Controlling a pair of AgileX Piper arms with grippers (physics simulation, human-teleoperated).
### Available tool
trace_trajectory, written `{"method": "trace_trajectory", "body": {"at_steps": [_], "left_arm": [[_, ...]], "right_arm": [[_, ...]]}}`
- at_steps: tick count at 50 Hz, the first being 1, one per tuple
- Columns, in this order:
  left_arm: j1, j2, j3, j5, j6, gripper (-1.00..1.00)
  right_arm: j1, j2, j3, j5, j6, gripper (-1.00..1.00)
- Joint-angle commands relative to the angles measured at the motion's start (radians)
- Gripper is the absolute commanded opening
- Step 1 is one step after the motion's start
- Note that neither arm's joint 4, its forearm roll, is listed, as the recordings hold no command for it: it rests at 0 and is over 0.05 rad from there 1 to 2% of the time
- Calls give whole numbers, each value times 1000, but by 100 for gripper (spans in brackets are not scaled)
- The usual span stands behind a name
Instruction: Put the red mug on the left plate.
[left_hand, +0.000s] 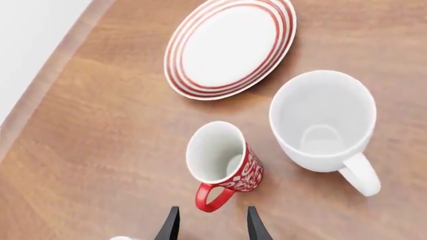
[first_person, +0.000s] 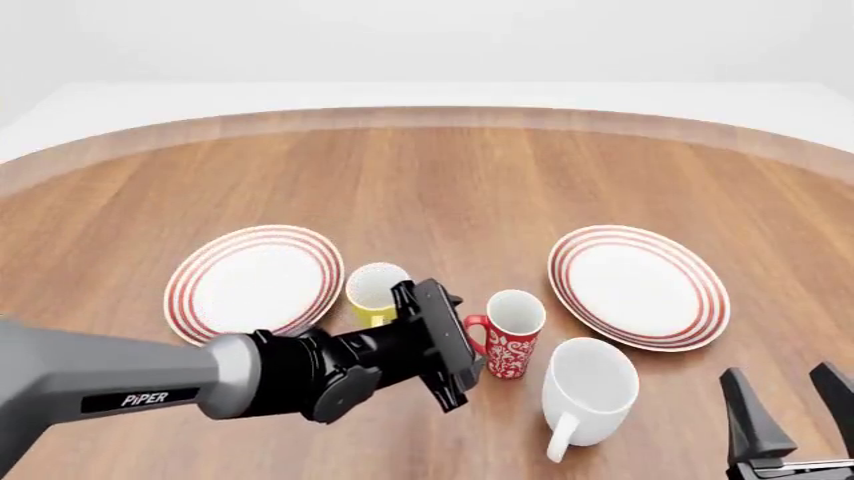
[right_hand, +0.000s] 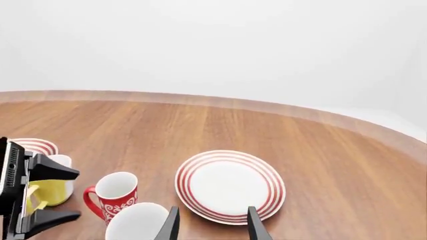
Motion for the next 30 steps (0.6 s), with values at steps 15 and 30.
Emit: {"method": "trace_trajectory", "body": {"at_steps": [15,30], "left_arm": [[21,110,-90,12,24,100],[15,126,-102,18,15,100]], "right_arm": [[-2,35,0,-31,0,100],[-3,21,0,-15,0,100]]}}
